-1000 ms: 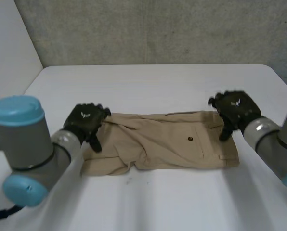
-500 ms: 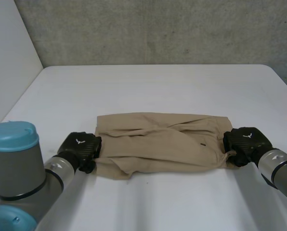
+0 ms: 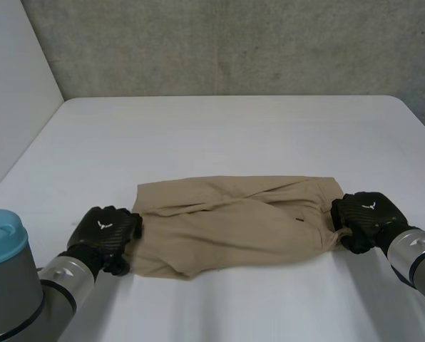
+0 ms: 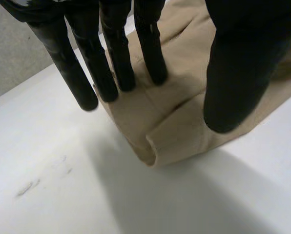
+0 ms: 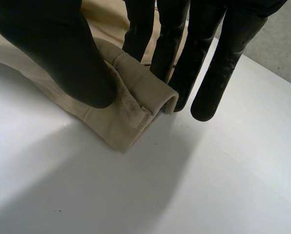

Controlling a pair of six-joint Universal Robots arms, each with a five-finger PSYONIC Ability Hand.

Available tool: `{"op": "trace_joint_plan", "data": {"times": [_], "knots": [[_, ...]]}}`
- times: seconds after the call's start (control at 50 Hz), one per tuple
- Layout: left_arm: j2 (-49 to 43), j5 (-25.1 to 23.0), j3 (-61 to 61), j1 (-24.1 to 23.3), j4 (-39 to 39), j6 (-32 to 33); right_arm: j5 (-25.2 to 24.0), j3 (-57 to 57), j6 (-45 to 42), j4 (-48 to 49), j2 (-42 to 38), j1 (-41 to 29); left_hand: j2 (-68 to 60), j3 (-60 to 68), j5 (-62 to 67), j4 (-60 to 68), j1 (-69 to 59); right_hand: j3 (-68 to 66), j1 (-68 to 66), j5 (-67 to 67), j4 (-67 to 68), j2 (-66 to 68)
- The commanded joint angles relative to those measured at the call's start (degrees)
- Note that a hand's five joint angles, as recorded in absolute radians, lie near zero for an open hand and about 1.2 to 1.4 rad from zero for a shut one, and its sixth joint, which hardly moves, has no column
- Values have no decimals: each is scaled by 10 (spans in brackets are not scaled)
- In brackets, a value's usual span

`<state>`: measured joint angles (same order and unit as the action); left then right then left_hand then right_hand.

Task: Fold the shorts.

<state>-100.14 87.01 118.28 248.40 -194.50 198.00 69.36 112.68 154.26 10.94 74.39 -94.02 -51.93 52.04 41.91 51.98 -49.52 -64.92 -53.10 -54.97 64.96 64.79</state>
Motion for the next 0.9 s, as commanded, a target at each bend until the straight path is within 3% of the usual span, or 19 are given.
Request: {"op": "trace_joint_plan", "data": {"times": [0.02,0.22,0.56,0.9], "knots": [[37,-3,-43,-3,39,23,0,5,0,0,0,1,210,-211,-210,-211,186,-59,-177,-58,58,60],[36,-10,-118,-1,47,20,0,9,0,0,0,1,234,-235,-234,-234,210,-59,-177,-58,58,60],[-167,-12,-266,-35,37,17,0,12,0,2,0,0,234,-235,-234,-234,210,-59,-177,-58,58,60],[-284,-9,-389,-39,34,19,0,19,-1,2,0,0,224,-225,-224,-224,200,-61,-179,-60,60,62]]}}
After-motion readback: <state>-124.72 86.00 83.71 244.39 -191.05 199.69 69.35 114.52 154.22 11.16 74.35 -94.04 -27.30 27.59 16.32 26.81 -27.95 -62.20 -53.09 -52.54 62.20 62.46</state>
